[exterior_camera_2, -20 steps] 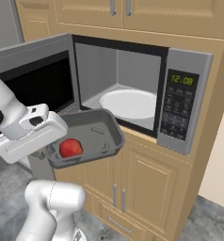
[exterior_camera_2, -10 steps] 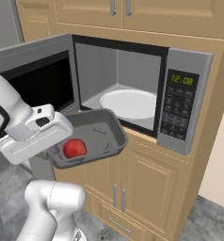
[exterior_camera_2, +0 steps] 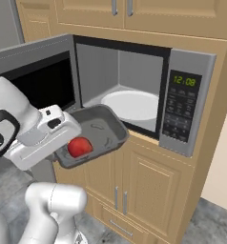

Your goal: Place the tupperware containing the shrimp and onion meal in the microwave. Close the microwave door and press the start button to reheat the meal.

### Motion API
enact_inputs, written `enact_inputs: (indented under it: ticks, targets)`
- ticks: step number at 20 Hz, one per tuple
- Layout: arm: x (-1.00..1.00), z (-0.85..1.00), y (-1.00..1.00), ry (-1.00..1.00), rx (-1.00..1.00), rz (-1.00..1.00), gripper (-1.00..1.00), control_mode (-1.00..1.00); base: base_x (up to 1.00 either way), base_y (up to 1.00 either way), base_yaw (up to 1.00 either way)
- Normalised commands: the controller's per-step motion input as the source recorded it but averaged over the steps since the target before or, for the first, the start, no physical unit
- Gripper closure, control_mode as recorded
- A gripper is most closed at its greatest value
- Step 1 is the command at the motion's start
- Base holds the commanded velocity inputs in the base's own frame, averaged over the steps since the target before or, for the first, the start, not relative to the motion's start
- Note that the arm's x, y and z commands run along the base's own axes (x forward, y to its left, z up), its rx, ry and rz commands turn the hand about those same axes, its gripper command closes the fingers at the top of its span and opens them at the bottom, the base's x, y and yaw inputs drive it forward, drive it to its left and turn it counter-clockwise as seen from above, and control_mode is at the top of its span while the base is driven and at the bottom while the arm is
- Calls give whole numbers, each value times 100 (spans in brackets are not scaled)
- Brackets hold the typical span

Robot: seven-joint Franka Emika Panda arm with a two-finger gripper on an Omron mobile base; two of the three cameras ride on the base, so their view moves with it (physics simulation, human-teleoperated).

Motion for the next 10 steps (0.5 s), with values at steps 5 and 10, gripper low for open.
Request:
enact_inputs:
  ticks: [5, 10]
  targets:
    - [22, 0, -1, -14, -1, 43, 100, -100, 0, 0, 0]
    - [16, 0, -2, -12, -7, 40, 100, -100, 0, 0, 0]
